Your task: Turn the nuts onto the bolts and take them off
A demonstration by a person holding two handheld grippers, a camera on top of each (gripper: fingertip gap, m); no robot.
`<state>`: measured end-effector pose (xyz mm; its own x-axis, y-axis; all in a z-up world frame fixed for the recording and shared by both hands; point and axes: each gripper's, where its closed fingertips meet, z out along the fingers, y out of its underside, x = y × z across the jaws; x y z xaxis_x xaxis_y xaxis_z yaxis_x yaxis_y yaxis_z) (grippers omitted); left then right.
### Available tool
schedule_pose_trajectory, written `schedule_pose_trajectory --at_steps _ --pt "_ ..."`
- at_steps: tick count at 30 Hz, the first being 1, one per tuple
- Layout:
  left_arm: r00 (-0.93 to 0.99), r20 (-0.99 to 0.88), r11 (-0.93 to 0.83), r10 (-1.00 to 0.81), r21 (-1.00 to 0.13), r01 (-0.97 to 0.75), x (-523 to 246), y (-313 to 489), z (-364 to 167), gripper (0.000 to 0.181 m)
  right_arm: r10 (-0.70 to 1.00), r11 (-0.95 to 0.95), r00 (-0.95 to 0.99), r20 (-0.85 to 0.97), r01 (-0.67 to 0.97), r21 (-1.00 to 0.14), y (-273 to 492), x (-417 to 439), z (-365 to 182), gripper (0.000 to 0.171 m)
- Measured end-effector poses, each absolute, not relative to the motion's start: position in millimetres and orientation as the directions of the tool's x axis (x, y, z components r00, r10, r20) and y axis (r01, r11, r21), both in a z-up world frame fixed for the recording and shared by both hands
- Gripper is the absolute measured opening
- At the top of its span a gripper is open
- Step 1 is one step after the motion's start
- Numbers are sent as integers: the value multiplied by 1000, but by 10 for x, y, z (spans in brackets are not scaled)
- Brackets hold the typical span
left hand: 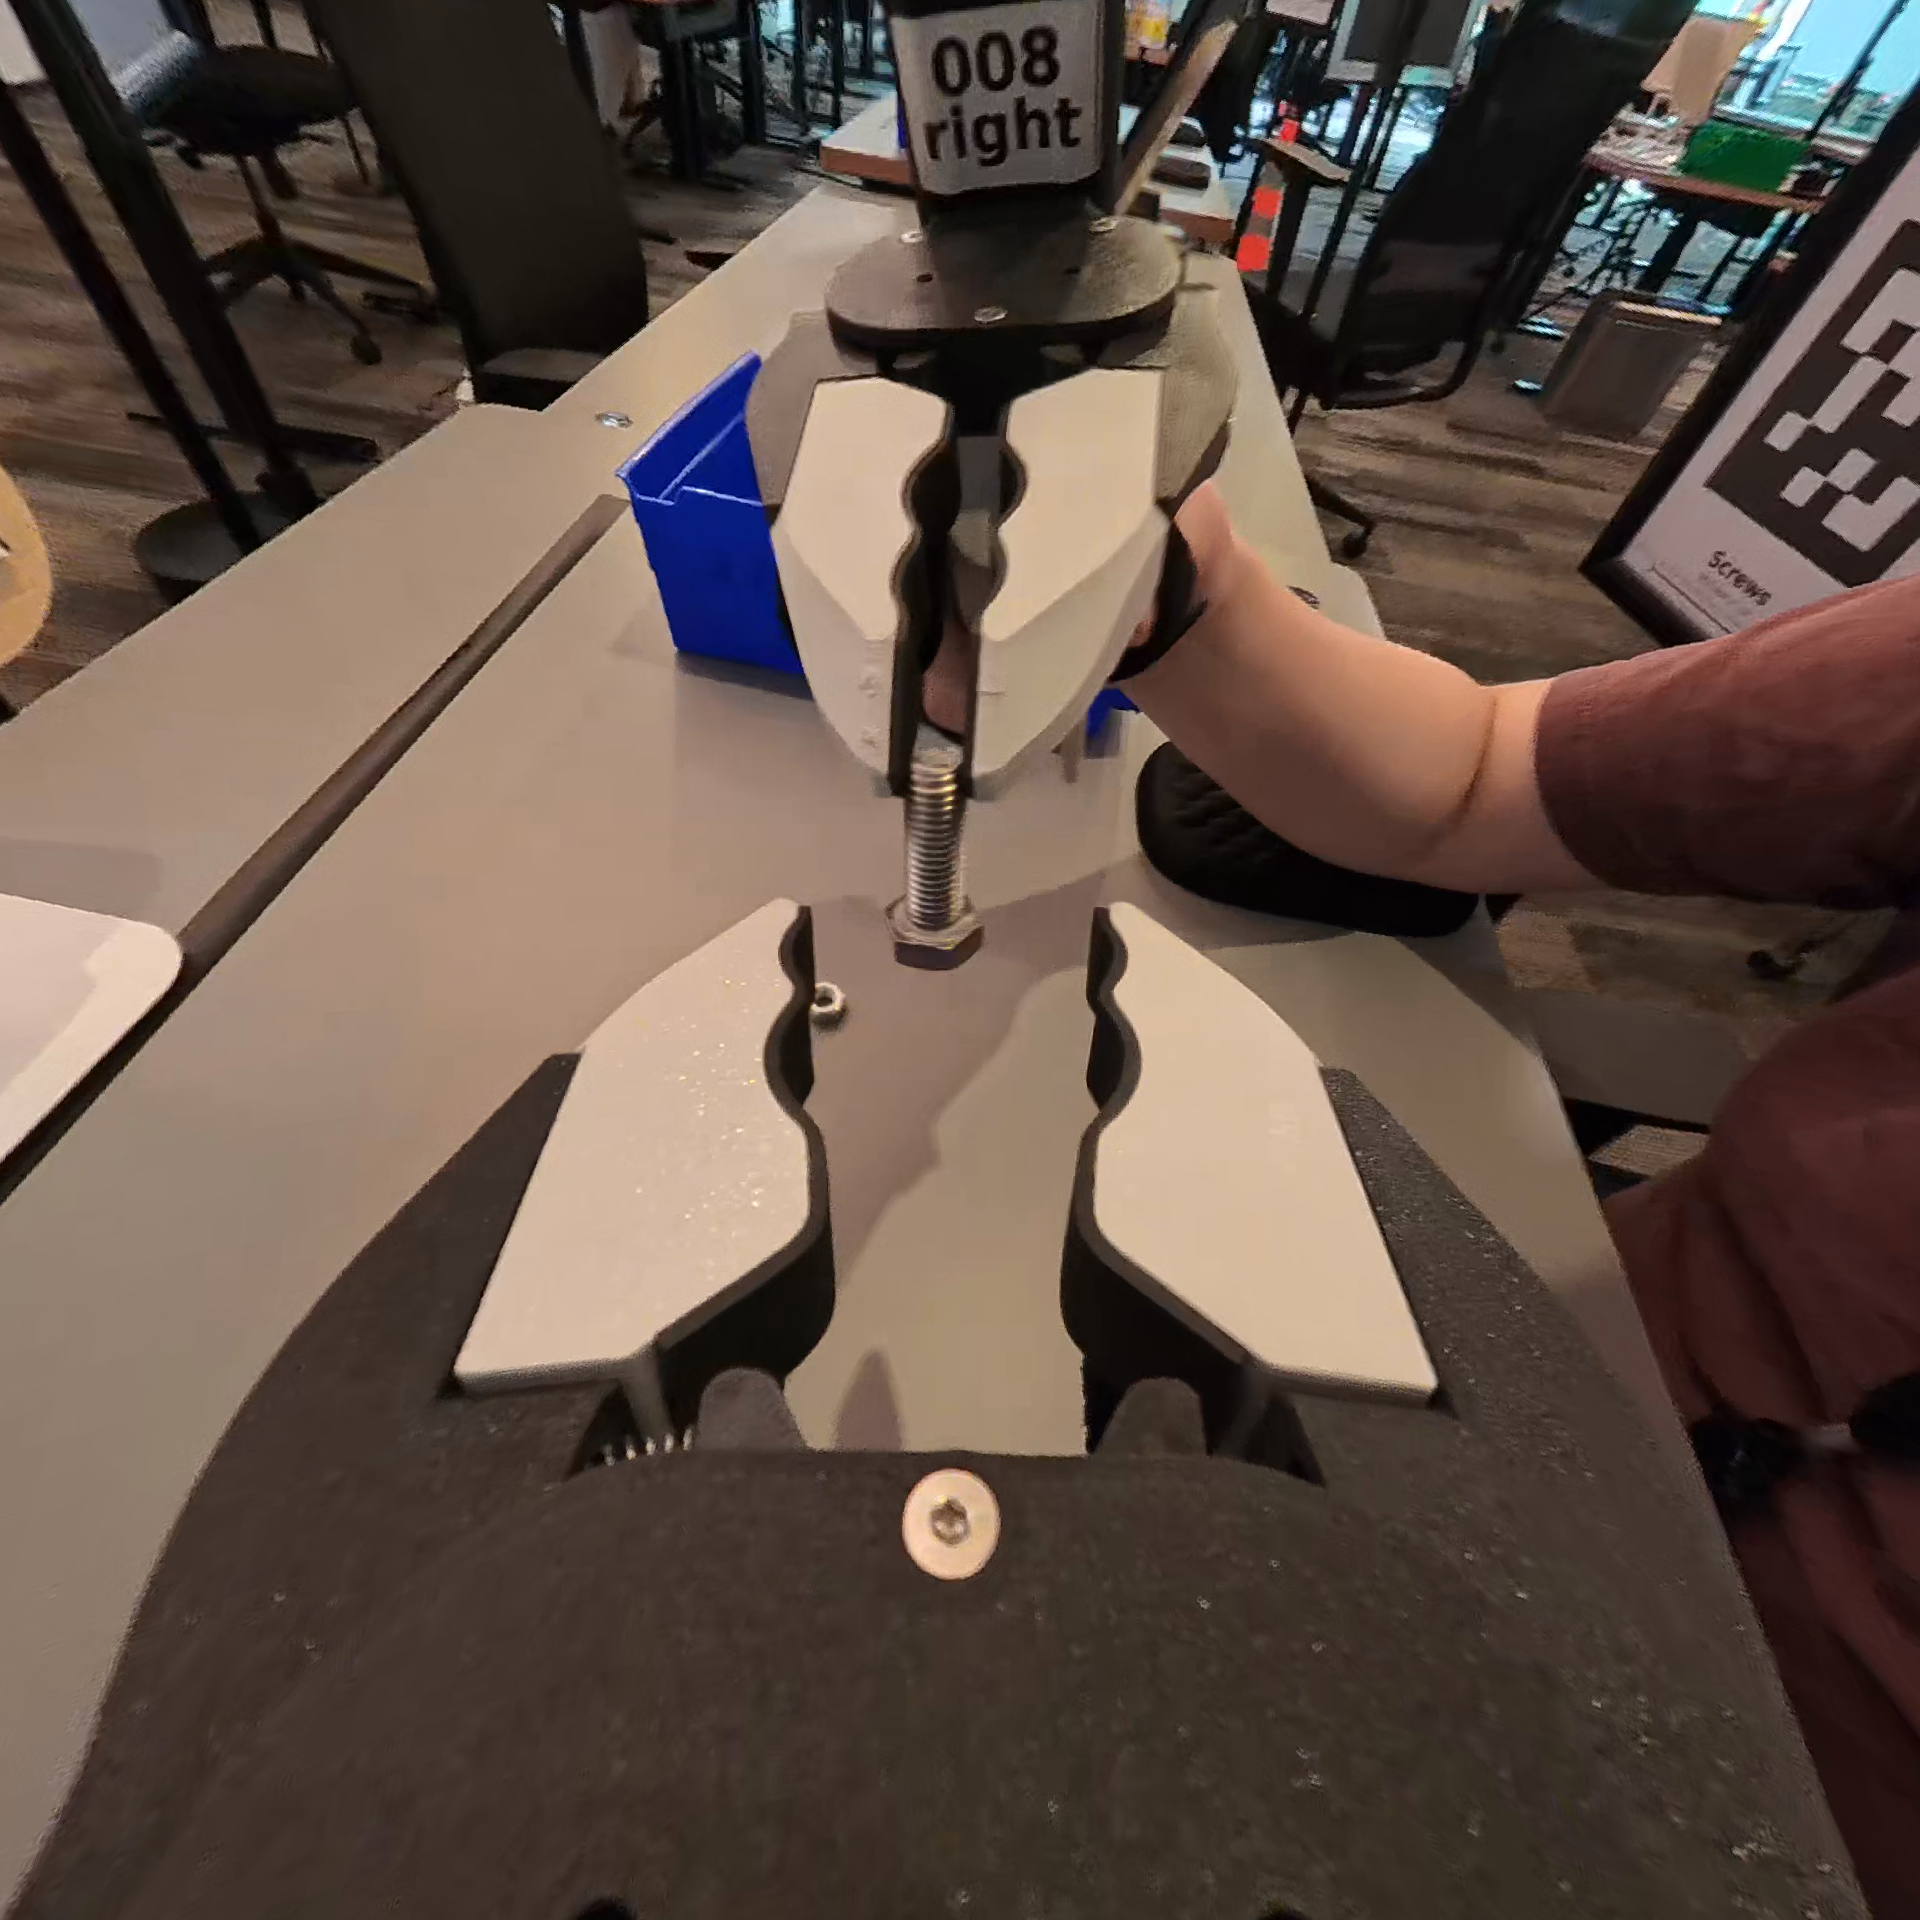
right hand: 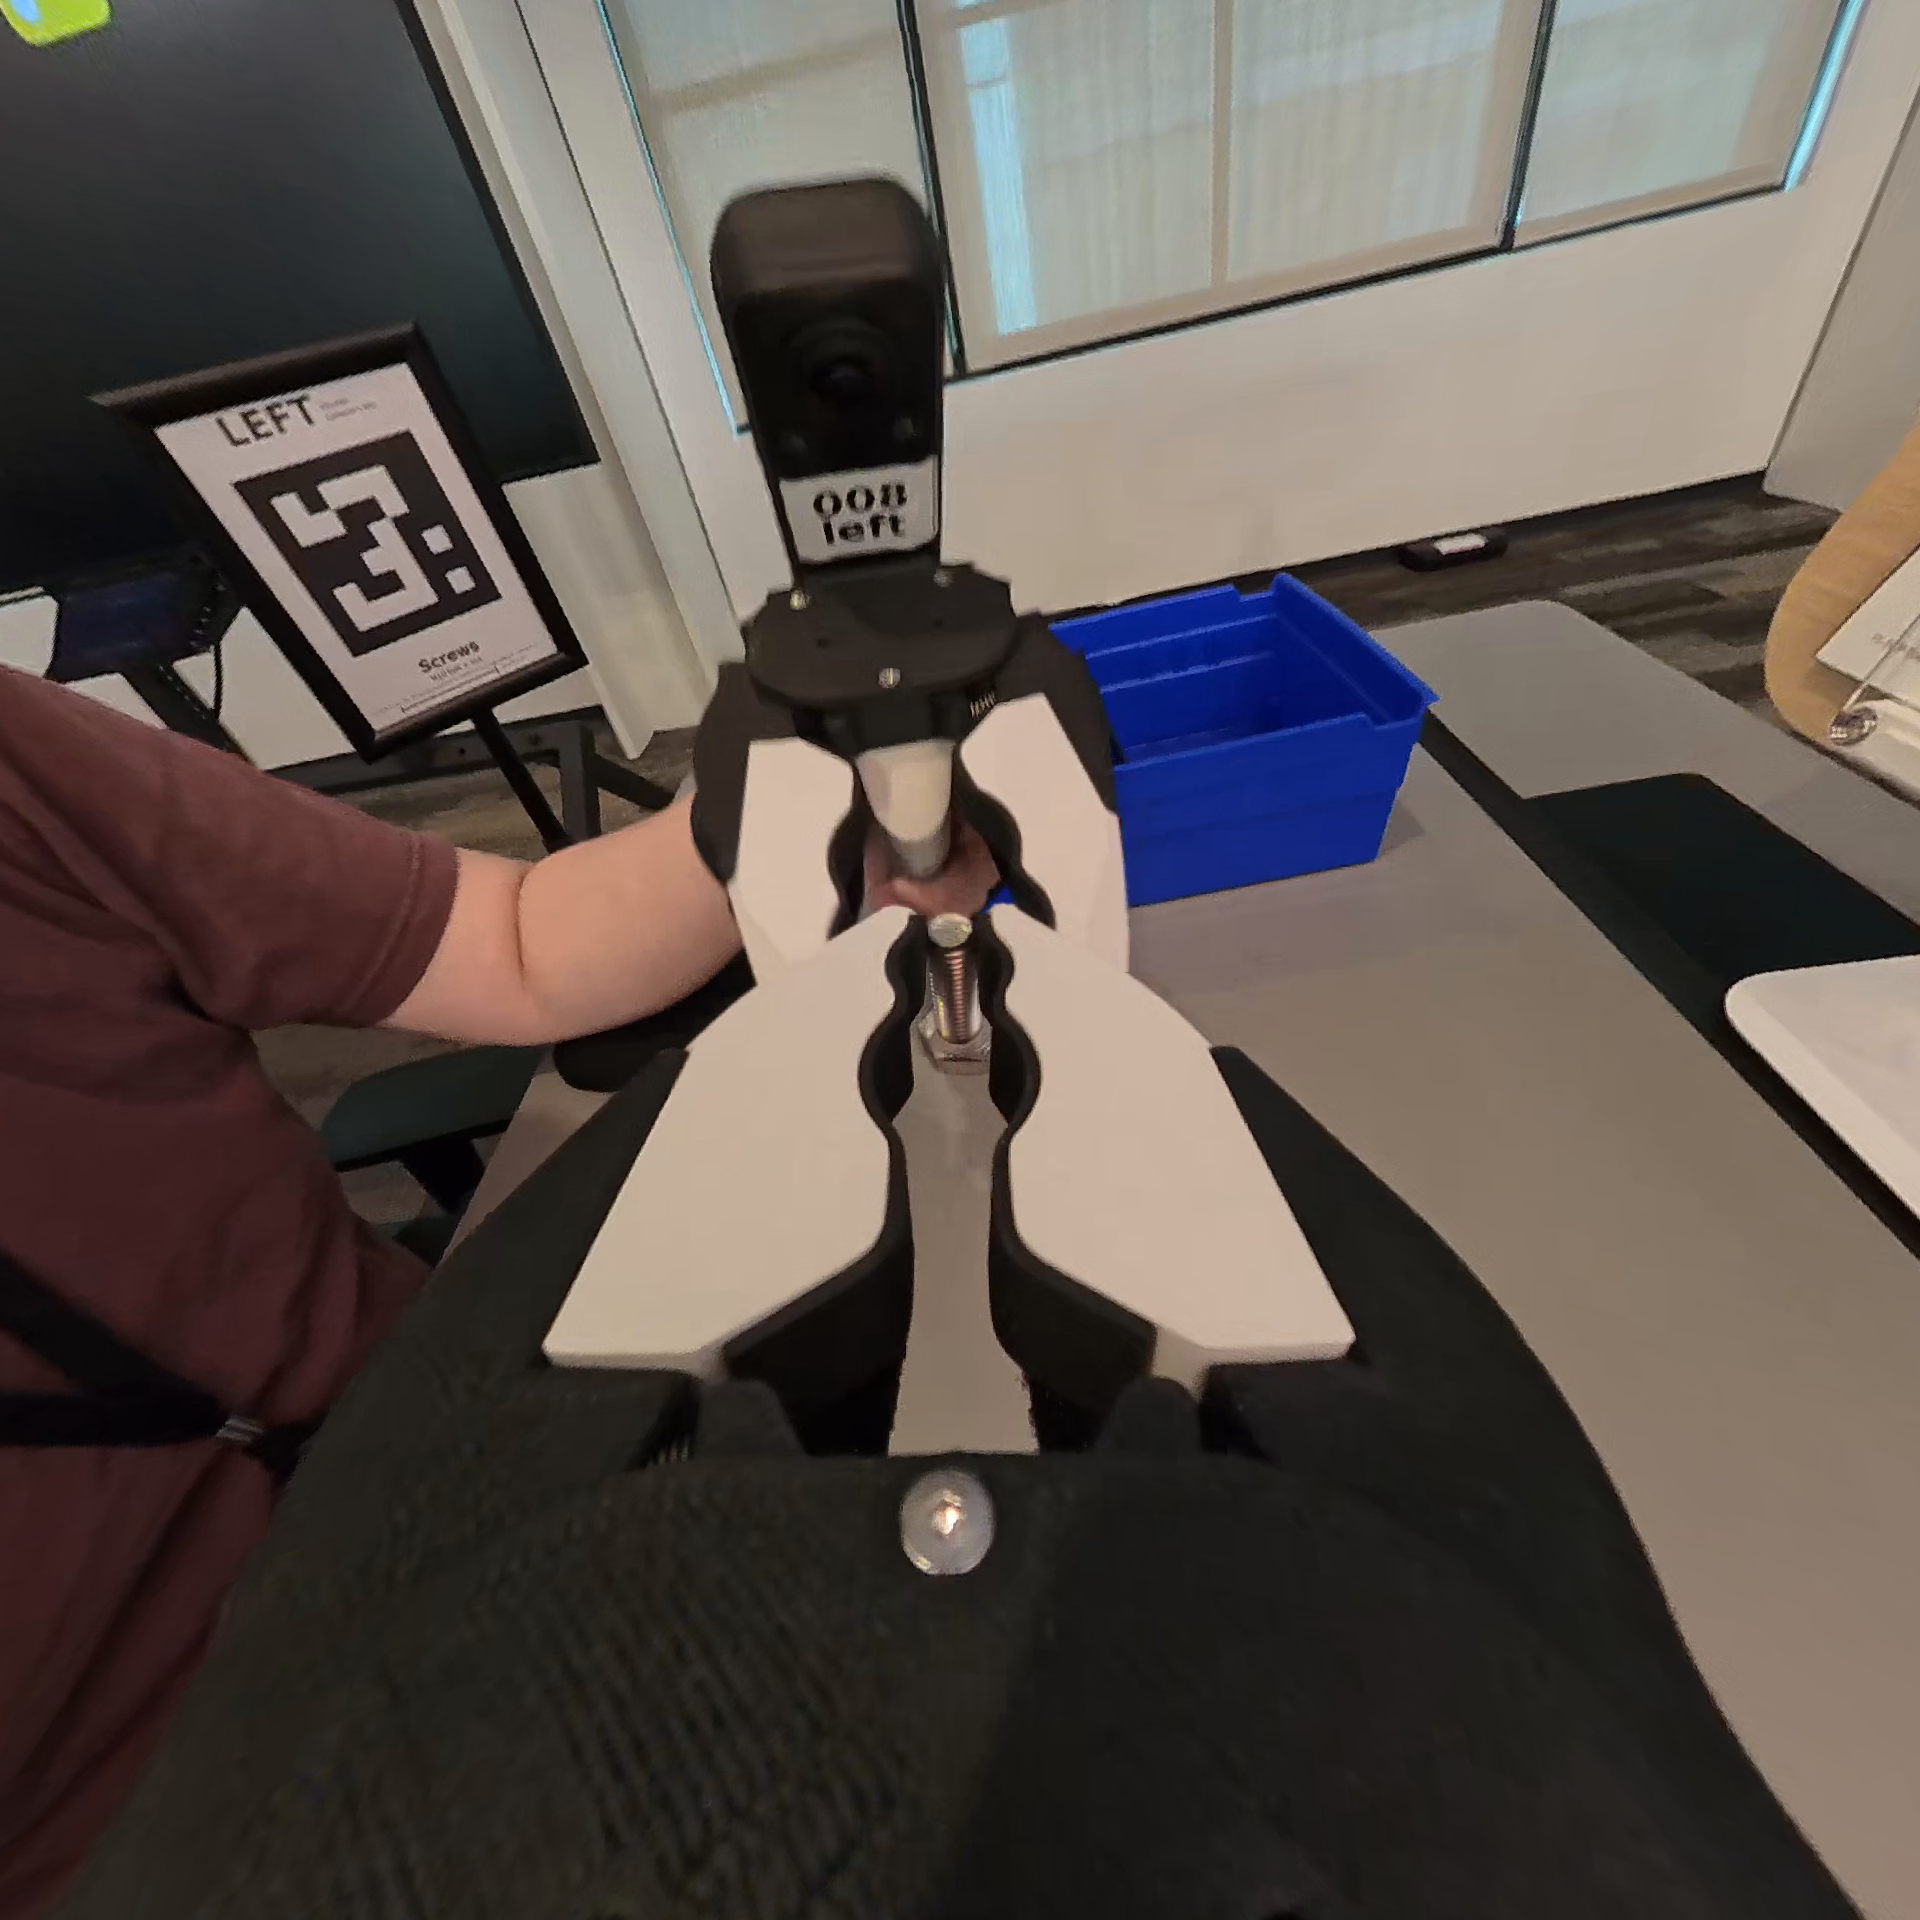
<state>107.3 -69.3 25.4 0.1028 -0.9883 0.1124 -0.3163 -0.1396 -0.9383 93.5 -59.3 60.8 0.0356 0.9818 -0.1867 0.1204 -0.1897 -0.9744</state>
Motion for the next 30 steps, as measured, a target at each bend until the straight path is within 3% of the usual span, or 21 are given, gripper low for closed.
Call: schedule_pose_trajectory --at_steps 10,30 --pt "357 -133 50 -925 -971 -233 1262 -425 315 31 986 -83 152 -74 54 -995 -520 956 770 10" --pt "338 -90 18 -937 -977 -211 1267 -438 307 14 988 -82 135 -74 50 -995 -531 952 759 10"
